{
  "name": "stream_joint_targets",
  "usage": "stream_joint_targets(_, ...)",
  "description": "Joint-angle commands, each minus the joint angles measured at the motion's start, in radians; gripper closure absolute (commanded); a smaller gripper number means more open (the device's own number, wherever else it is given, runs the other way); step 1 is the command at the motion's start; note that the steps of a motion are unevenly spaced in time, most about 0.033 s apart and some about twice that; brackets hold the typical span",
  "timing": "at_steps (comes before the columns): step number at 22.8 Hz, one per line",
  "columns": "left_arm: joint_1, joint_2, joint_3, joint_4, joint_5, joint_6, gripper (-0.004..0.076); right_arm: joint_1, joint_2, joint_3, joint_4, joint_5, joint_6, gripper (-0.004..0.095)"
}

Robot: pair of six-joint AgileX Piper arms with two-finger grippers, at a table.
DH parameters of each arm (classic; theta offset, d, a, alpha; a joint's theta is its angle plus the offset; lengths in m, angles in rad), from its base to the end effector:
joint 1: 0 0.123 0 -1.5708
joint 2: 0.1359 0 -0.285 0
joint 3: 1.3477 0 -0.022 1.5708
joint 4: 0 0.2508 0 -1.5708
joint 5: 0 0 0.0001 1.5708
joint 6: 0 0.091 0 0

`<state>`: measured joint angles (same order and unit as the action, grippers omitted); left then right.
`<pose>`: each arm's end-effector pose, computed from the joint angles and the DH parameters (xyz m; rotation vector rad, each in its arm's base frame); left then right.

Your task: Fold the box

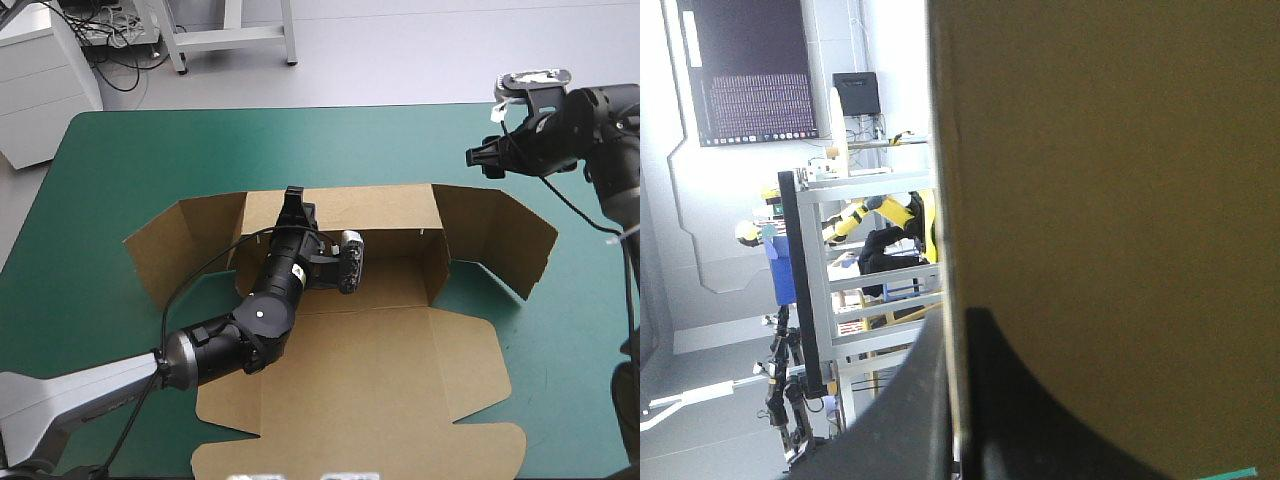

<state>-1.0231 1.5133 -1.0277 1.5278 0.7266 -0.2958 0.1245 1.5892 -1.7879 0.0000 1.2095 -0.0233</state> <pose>0.2202 -0.2448 0.3013 1.5355 1.2616 0.8494 0.3304 0.0414 0.4238 -0.1842 2.4881 0.0423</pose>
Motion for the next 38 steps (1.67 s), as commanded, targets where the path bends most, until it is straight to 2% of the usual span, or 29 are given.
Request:
stream_joint_targets(1,-0.009,-0.038,-0.020,0.029,-0.014,0.004,0.0756,-0.023,0.058,-0.134,0.000,0.017,-0.018,0.0245)
stream_joint_targets(5,-0.009,-0.038,-0.020,0.029,-0.014,0.004,0.0756,-0.071,0.151,-0.223,0.027,0.038,-0.025,0.0245)
stream_joint_targets(12,-0.009,-0.038,-0.020,0.029,-0.019,0.004,0.0756,-0.148,0.220,-0.221,0.218,0.038,-0.089,0.0245)
stream_joint_targets(17,-0.009,-0.038,-0.020,0.029,-0.024,0.004,0.0756,-0.148,0.220,-0.174,0.231,0.038,-0.112,0.0245)
stream_joint_targets(24,-0.009,-0.036,-0.020,0.029,-0.024,0.004,0.0756,-0.148,0.158,0.014,0.270,0.038,-0.195,0.0245)
stream_joint_targets(29,-0.009,-0.036,-0.020,0.028,-0.025,-0.001,0.0756,-0.211,0.056,0.178,0.432,0.036,-0.319,0.0245)
stream_joint_targets(33,-0.009,-0.036,-0.020,0.028,-0.025,-0.019,0.0756,-0.226,-0.012,0.304,0.460,-0.025,-0.360,0.0245)
stream_joint_targets(38,-0.009,-0.036,-0.020,0.028,-0.025,-0.019,0.0756,-0.226,-0.103,0.494,0.543,-0.158,-0.473,0.0245)
